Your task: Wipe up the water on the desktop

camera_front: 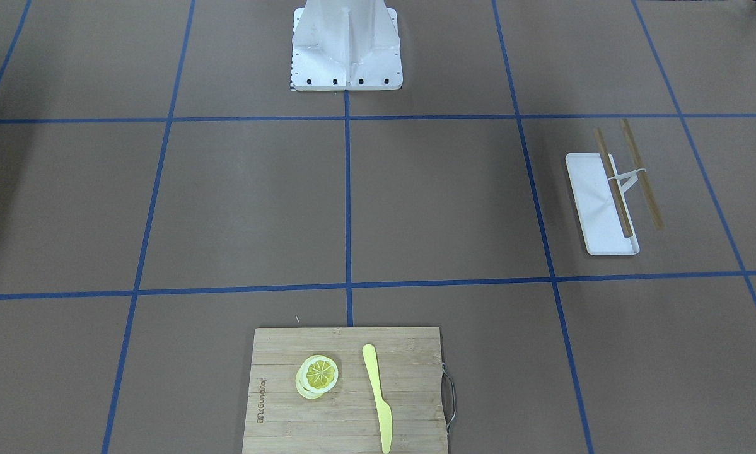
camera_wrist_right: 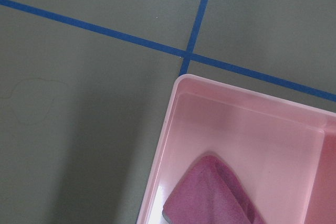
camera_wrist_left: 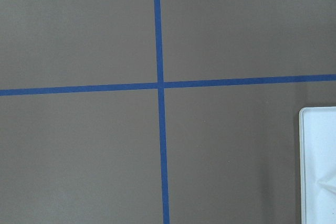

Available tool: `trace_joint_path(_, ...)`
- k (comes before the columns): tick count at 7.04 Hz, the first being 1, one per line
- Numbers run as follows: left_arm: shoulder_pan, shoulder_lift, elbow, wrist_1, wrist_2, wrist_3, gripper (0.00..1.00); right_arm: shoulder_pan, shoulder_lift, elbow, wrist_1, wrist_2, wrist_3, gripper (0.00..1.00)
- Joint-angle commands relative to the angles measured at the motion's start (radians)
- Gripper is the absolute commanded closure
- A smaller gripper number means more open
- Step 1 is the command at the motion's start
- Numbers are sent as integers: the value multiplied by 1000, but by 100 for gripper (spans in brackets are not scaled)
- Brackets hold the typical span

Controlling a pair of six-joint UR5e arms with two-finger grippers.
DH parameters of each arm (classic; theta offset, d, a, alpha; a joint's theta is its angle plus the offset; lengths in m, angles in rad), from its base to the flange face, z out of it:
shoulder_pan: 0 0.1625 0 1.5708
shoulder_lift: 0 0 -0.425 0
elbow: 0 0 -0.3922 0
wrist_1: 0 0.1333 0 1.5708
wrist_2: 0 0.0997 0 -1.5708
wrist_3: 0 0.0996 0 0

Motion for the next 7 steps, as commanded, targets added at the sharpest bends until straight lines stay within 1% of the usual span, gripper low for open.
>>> trace_joint_path(1,2,7,-8,2,2,7,2,0,-1,3,3,0,-7,0)
trace_joint_path(3,2,7,-11,2,8,7,2,-1,-1,1,3,-14,-8,0)
trace_joint_path(7,-1,22,-6,1,11,7,2,-2,7,1,1,-11,-8,0)
